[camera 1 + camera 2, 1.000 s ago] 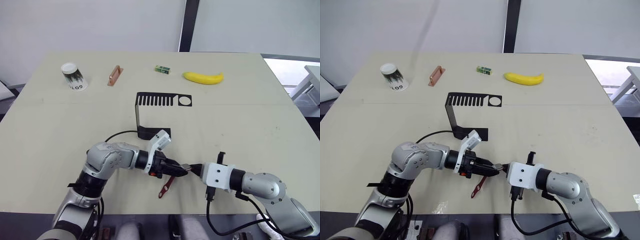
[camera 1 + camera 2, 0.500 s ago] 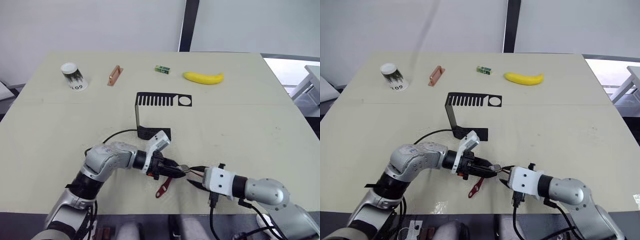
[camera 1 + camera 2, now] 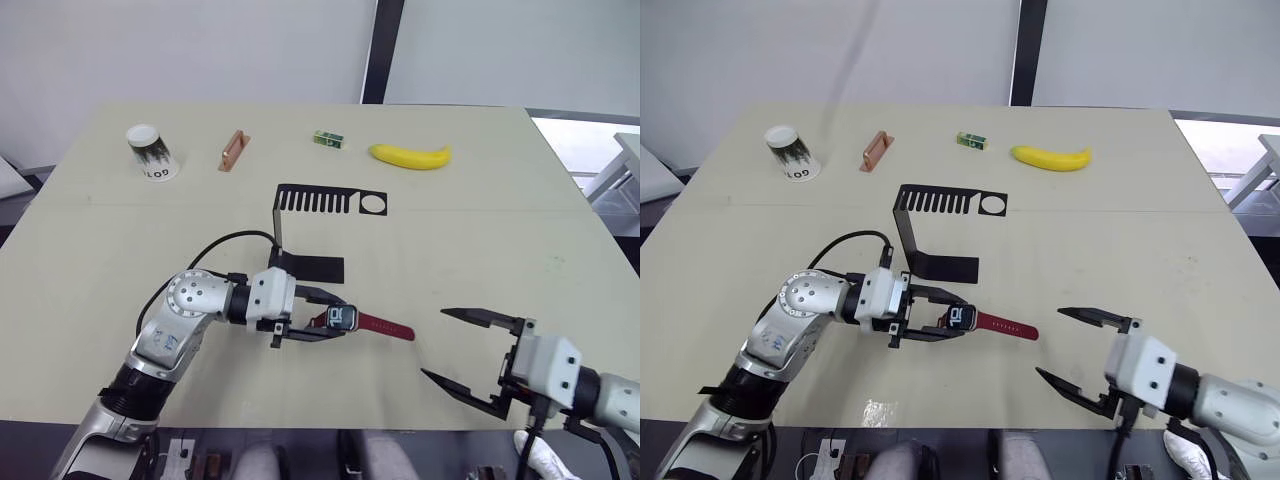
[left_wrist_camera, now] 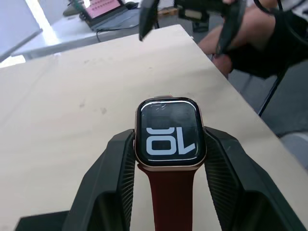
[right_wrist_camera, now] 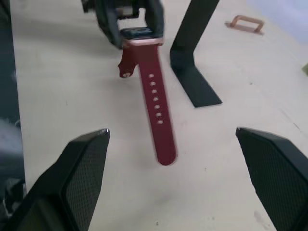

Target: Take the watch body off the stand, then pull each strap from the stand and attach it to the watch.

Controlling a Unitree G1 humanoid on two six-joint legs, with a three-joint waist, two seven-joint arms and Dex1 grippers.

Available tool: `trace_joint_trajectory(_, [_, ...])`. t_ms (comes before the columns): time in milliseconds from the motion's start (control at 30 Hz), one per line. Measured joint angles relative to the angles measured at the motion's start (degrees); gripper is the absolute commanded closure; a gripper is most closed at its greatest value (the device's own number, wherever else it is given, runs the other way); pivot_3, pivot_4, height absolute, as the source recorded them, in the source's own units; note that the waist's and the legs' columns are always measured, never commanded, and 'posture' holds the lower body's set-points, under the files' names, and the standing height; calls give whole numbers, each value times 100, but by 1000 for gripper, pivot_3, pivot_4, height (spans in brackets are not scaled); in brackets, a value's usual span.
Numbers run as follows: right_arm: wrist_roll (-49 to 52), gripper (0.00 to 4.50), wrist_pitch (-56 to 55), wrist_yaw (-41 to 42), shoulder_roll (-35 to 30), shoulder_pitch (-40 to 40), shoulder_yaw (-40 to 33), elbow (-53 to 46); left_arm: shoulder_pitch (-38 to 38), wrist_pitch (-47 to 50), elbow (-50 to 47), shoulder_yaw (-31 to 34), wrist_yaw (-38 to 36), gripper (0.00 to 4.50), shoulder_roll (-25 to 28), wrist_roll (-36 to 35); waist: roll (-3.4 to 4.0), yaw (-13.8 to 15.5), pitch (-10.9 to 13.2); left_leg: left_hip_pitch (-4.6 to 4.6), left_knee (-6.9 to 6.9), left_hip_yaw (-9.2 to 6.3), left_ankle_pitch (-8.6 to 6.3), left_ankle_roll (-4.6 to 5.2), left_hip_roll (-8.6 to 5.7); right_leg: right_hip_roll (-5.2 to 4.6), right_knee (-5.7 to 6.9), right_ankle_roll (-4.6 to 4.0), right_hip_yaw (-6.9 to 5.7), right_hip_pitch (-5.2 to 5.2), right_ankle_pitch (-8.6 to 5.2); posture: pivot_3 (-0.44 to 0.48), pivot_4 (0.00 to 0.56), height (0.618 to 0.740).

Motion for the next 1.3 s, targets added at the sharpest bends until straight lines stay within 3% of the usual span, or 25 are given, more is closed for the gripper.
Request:
trace_joint_trajectory(167, [523,59,7,22,119,387,-544,28,-120,-1499,467,28,-172,2907,-16,437,0,-19,0,3,-17,7,-2,5,0,0,-2,1,8,5,1,0,150,738])
trace_joint_trajectory(333, [530,59,-9,32,121,493,-626,122,-165,-1492,529,31,-91,2907,-29,445,1,-19,0,8,-22,8,-1,4,0,1,-1,1,7,5,1,0,150,738])
trace_joint_trajectory(467, [547,59,6,24,121,463,-606,122,-102,-731,217,-31,-58,2907,18,307,1,-14,0,10,-22,7,-1,4,0,1,-1,1,7,5,1,0,150,738])
trace_joint_trajectory(700, [600,59,320,-89,91,233,-330,17,-305,2268,-502,-461,831,2907,-391,42,1,-4,0,10,-18,5,0,4,-2,0,-1,4,9,5,1,0,150,738])
trace_joint_trajectory(933, [614,59,474,-83,73,247,-182,-39,-345,2431,-33,-1301,1401,2907,-535,1289,1,-12,0,11,-20,5,5,0,-2,3,-1,3,10,2,1,0,150,738])
trace_joint_trajectory(1133, [484,59,4,271,217,502,-151,447,-236,2278,82,-1302,1498,2907,-598,1479,1,-1,0,11,-22,5,3,3,-2,0,-2,3,8,2,1,0,150,738])
trace_joint_trajectory(1300, [421,0,-532,691,279,530,-152,1145,-129,2150,-125,-1084,1251,464,-530,1231,1,-16,0,11,-21,7,3,3,-2,0,0,2,10,4,0,0,150,738])
